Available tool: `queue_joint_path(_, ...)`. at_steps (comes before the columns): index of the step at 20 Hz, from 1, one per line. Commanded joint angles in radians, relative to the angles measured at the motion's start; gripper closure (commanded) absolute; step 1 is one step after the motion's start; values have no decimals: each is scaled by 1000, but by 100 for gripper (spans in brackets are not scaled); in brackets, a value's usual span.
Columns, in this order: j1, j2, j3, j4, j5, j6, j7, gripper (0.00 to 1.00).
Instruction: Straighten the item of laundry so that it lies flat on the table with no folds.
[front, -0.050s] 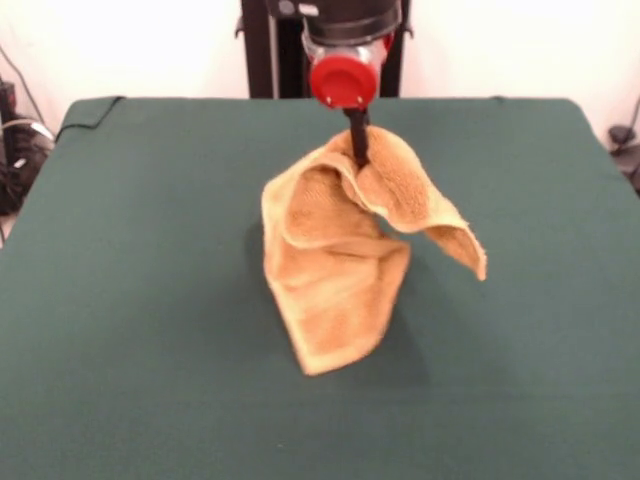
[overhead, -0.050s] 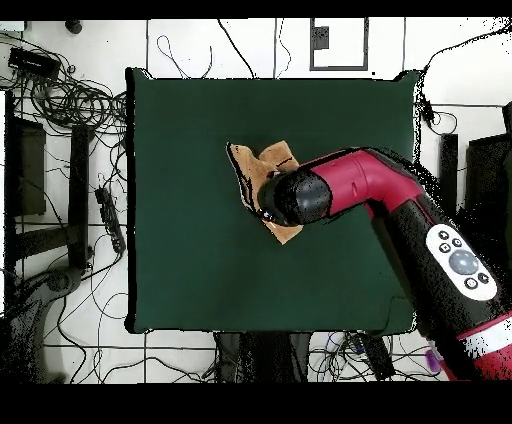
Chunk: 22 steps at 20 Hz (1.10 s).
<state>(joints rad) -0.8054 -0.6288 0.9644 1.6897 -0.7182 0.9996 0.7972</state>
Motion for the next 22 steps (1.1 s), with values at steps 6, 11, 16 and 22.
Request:
queue_joint_path(6,9,-87,55,-66,73,185,-258,100)
queue_joint_path(11,10,-93,48,-108,84,236,-274,100)
queue_joint_path(16,20,-90,51,-150,87,279,-295,100)
queue_joint_path(22,50,-88,43,-252,73,399,-349,100)
